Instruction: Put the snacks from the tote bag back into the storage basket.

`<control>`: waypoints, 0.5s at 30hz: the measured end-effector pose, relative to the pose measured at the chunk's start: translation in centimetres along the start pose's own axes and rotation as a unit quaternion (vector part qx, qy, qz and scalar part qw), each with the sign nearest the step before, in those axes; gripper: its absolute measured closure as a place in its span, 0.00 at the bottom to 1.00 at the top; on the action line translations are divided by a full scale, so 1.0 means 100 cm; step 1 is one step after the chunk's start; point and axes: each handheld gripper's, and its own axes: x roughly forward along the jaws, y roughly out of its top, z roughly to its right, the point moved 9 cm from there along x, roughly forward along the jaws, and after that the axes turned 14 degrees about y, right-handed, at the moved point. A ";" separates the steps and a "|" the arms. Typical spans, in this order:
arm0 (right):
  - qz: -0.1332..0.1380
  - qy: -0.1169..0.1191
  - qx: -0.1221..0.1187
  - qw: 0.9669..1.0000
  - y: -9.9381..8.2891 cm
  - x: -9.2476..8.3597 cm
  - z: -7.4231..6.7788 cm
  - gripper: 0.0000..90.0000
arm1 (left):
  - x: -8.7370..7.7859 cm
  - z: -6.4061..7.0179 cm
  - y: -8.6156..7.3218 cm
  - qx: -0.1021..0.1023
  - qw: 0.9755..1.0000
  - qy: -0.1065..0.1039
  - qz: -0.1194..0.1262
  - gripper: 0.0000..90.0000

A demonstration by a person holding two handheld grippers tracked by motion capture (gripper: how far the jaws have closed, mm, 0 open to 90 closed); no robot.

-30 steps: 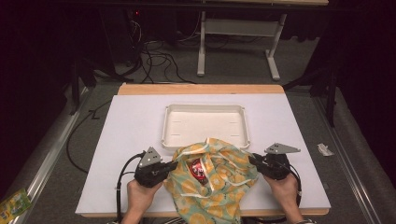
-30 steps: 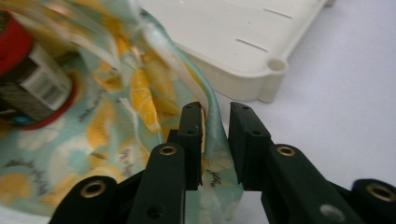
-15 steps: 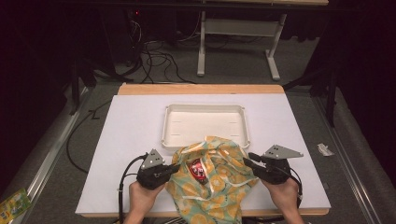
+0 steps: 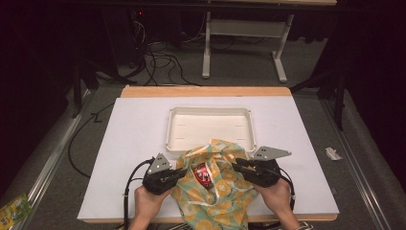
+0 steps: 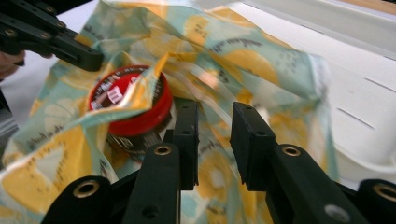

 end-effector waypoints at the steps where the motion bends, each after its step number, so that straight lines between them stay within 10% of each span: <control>1: 0.000 0.004 0.000 1.000 0.002 0.003 -0.001 0.81 | 0.000 0.000 0.000 0.000 1.000 0.000 0.000 0.96; 15: -0.010 0.053 -0.005 0.999 0.019 0.035 -0.020 0.79 | -0.002 -0.008 0.003 -0.011 1.000 0.016 0.008 0.84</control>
